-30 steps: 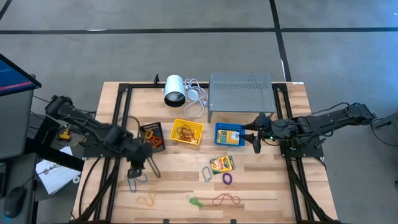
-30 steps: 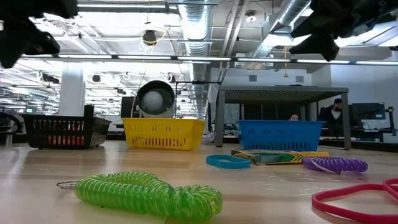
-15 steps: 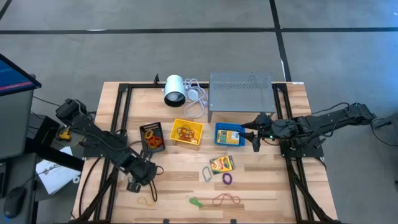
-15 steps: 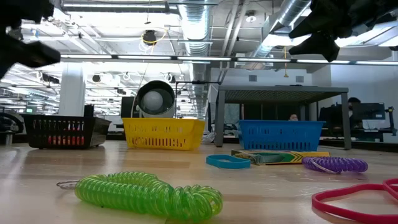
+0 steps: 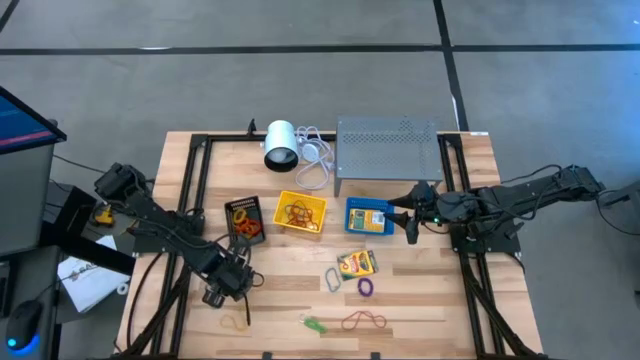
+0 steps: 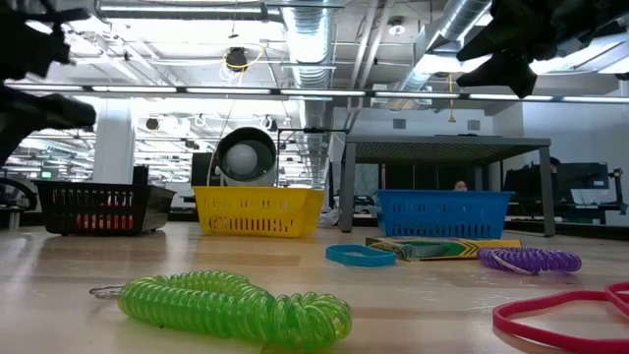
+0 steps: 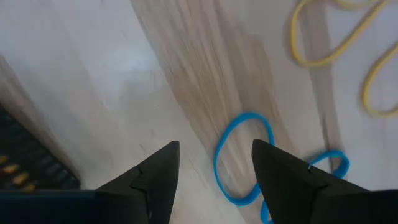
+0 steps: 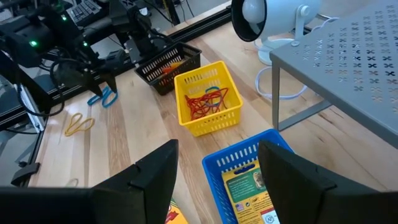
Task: Pick & Place Office Desk Supplies
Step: Put the blue rubber band into the yellow bin
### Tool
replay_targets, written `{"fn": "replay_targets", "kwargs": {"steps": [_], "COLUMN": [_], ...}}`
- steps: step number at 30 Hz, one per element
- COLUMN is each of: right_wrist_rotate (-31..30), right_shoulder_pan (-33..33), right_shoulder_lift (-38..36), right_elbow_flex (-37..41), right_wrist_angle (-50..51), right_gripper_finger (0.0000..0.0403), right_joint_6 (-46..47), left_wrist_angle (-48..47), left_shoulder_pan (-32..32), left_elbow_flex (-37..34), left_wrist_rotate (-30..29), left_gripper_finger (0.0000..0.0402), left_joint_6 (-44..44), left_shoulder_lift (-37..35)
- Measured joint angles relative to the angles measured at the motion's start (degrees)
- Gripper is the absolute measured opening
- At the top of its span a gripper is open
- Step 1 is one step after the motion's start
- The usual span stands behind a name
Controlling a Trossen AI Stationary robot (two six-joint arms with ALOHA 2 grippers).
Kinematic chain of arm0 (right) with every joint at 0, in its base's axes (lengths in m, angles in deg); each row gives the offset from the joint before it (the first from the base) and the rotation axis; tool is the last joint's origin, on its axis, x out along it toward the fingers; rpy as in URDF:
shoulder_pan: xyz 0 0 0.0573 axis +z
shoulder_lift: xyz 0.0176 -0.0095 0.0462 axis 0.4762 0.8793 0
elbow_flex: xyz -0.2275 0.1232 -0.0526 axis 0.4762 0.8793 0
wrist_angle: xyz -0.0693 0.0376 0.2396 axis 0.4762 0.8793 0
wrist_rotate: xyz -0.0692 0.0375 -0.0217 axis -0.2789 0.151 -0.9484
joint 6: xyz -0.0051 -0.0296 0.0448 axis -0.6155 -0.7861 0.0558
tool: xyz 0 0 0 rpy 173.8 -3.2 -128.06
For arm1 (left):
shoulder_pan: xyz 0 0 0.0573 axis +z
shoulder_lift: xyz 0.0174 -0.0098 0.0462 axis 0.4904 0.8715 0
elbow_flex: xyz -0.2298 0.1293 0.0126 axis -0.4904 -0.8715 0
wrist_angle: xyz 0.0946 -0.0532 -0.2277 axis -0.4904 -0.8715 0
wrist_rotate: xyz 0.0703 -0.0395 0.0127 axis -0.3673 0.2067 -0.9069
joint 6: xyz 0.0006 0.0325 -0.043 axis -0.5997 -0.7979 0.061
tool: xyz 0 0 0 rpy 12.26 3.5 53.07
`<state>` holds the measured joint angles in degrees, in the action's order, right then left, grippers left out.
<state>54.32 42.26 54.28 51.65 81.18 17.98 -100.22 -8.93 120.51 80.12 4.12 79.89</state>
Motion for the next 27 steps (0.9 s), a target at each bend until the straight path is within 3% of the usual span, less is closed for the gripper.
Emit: {"fn": "replay_targets", "kwargs": {"steps": [12, 18, 27], "right_wrist_rotate": [0.0, 0.0, 0.2], "right_shoulder_pan": [0.0, 0.0, 0.0], "right_shoulder_lift": [0.0, 0.0, 0.0], "right_elbow_flex": [0.0, 0.0, 0.0], "right_wrist_angle": [0.1, 0.0, 0.0], "right_gripper_finger": [0.0217, 0.0217, 0.0217], "right_joint_6": [0.0, 0.0, 0.0], "left_wrist_angle": [1.7, 8.1, 7.9], "left_shoulder_pan": [-0.4, -0.9, -0.9], "left_elbow_flex": [-1.7, -5.4, -7.1], "left_wrist_rotate": [0.7, 1.7, 0.5], "left_gripper_finger": [0.0187, 0.0188, 0.0181], "left_joint_6": [0.0, 0.4, 0.3], "left_shoulder_lift": [0.0, 0.0, 0.0]}}
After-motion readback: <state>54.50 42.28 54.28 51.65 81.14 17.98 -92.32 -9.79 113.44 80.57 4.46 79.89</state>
